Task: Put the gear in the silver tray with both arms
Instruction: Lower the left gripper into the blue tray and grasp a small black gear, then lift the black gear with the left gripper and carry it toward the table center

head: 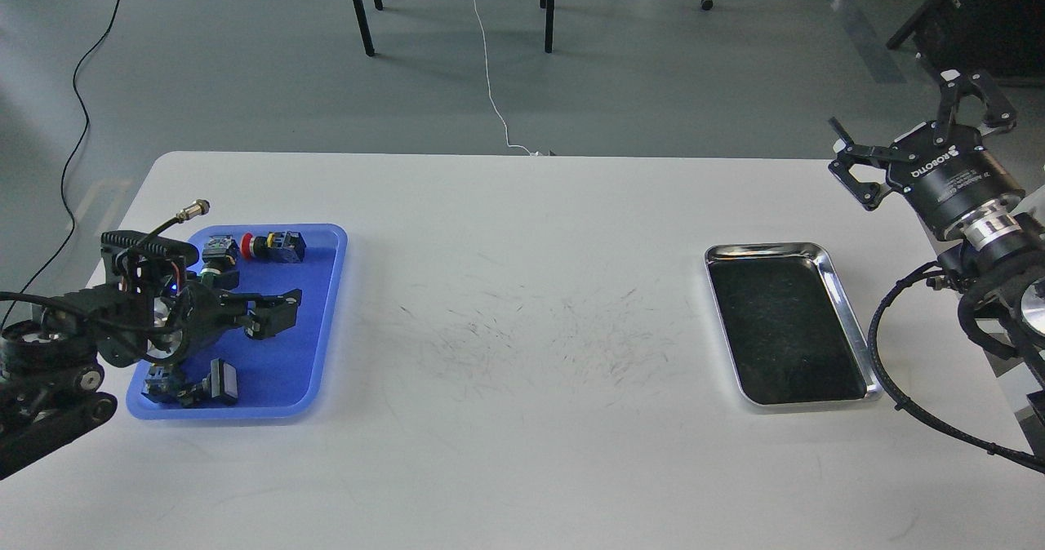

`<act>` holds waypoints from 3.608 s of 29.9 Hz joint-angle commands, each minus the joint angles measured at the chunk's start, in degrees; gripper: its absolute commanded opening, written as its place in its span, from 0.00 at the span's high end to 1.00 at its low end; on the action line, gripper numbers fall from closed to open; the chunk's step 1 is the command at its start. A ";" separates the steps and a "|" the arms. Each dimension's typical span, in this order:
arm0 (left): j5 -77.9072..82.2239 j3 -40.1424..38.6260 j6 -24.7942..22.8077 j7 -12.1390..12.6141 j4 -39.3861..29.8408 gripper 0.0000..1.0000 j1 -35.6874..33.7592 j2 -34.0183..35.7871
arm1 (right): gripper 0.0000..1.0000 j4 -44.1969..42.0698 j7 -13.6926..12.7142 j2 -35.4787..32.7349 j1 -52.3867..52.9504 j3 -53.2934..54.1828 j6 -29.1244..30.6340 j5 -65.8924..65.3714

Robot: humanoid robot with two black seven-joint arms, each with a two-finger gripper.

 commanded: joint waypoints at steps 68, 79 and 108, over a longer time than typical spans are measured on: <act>-2.20 1.82 0.31 0.10 2.21 0.96 -9.74 1.23 | 0.01 0.01 0.01 -0.18 0.21 -1.15 -0.15 -0.09; -4.49 1.65 0.66 5.29 -6.60 0.95 -21.53 -13.06 | 0.01 -0.87 -0.17 -0.09 0.29 -1.06 -0.41 -0.09; 3.25 9.55 2.50 4.41 16.78 0.94 -12.84 -49.65 | 0.01 -12.65 -0.61 -0.79 3.99 -7.83 -0.24 -0.18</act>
